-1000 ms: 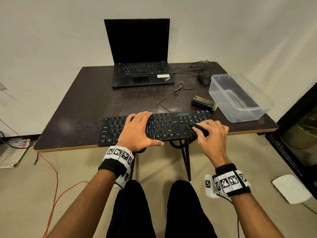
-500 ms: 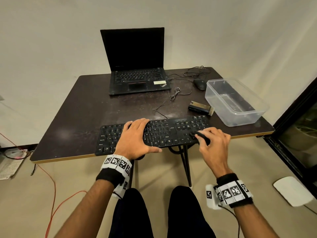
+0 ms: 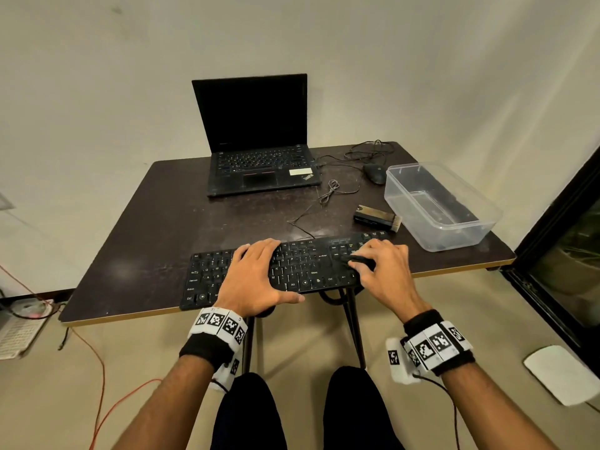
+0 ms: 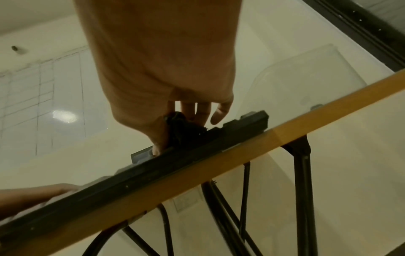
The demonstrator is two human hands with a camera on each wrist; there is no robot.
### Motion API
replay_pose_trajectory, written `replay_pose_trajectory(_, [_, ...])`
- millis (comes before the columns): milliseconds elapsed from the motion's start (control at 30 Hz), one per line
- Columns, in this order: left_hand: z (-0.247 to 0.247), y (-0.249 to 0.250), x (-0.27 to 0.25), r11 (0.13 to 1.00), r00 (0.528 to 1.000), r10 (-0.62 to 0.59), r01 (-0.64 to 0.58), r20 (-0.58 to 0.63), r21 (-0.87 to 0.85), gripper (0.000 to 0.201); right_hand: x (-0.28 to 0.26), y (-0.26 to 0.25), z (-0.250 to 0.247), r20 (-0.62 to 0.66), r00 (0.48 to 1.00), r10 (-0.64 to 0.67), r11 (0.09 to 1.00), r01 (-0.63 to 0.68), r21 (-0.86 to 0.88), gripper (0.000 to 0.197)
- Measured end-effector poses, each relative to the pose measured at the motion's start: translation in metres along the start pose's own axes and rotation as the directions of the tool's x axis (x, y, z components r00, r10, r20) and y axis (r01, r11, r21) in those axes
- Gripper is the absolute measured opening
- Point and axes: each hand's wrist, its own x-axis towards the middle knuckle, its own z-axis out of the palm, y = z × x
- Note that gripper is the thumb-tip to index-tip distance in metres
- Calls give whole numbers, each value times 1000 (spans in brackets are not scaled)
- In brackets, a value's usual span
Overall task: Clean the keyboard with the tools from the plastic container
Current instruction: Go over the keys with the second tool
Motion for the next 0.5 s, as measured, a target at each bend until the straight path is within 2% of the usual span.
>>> replay_pose_trajectory(200, [-2, 0, 0, 1000, 1000, -15, 15, 8, -7, 129, 5, 4, -6, -45, 991, 124, 988, -128, -82, 8])
replay_pose_trajectory(300, [-4, -4, -2, 1000, 1000, -23, 23, -1, -15, 129, 3, -5, 3, -15, 996, 92, 995, -92, -31, 9])
replay_pose_trajectory(400, [-8, -15, -7, 999, 999, -35, 35, -8, -17, 131, 4, -14, 13, 45, 999, -2, 999, -1, 54, 9])
replay_pose_trajectory(500, [-10, -20, -8, 999, 999, -49, 49, -2, -14, 131, 10, -12, 10, 48, 999, -24, 1000, 25, -18, 9])
